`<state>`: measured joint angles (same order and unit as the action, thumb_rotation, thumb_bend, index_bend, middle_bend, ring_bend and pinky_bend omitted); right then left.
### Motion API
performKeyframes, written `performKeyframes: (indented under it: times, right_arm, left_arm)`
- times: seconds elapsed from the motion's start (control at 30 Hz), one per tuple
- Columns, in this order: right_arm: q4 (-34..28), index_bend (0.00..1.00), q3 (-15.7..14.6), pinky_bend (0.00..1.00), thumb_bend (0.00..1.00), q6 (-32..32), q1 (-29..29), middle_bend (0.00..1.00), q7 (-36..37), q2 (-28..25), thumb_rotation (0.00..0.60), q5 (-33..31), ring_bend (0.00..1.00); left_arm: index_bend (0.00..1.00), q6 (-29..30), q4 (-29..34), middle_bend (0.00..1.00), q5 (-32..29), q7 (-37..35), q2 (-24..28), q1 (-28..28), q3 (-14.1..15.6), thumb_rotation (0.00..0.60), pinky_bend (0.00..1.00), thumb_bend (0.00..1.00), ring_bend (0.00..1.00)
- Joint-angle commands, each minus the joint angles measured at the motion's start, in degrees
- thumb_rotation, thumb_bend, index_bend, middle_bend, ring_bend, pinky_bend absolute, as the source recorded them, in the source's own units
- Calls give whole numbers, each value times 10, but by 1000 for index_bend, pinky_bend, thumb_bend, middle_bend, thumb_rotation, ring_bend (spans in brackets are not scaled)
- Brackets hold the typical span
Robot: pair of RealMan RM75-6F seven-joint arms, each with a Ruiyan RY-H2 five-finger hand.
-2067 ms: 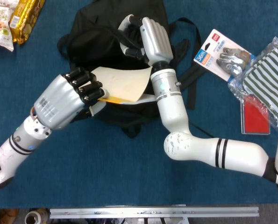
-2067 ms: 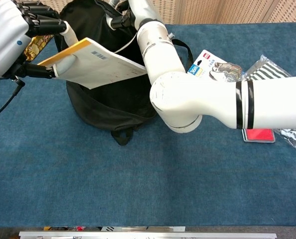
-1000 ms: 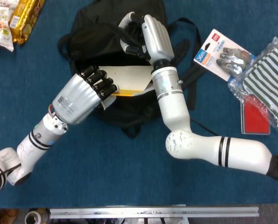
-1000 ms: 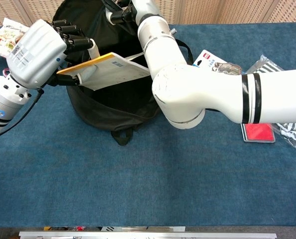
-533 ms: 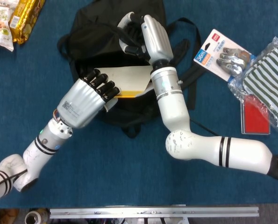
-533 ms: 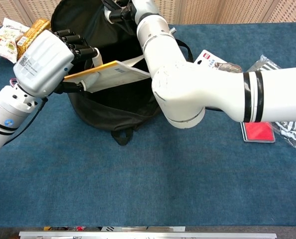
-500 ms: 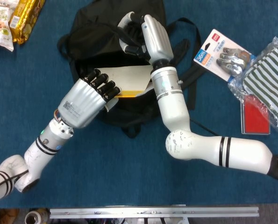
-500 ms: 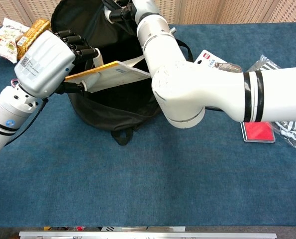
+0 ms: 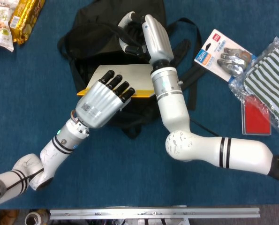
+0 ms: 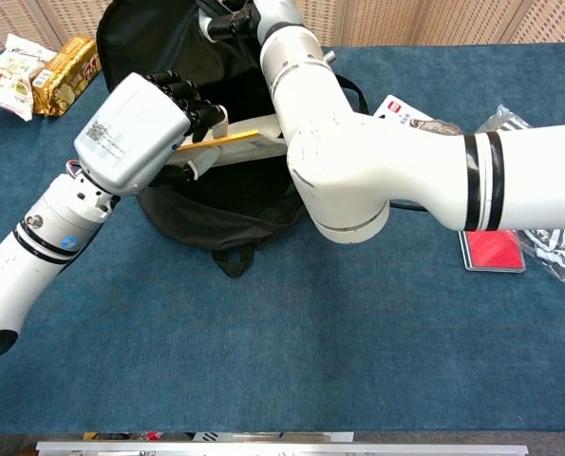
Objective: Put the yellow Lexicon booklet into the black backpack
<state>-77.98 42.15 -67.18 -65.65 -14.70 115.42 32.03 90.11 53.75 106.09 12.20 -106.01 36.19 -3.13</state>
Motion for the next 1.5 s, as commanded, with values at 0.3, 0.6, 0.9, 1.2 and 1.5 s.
performKeyframes:
  times: [0.3, 0.6, 0.9, 1.2, 1.5]
  right_arm:
    - [-5, 823, -1, 923, 738, -5, -1, 700, 1, -1, 600, -3, 698]
    - [-10, 824, -1, 923, 738, -10, -1, 700, 2, 0, 600, -5, 699]
    - [-10, 824, 3, 923, 736, -15, -2, 700, 5, 1, 600, -6, 700]
    - [-11, 823, 7, 923, 734, -17, -5, 700, 6, 6, 600, -14, 701]
    - [-26, 823, 16, 924, 734, -20, -3, 700, 2, -1, 600, -28, 703]
  left_arm:
    - [732, -36, -25, 656, -13, 26, -8, 10, 7, 600, 467, 386, 496]
    - [730, -53, -33, 656, -54, 77, -29, -5, -8, 600, 467, 385, 496]
    - [726, 9, -77, 666, -45, 56, -57, 7, -26, 600, 467, 378, 500]
    - [725, 39, -168, 672, -35, 25, -103, 38, -32, 600, 467, 353, 500]
    - [722, 30, -232, 673, -55, 28, -135, 37, -26, 600, 467, 349, 500]
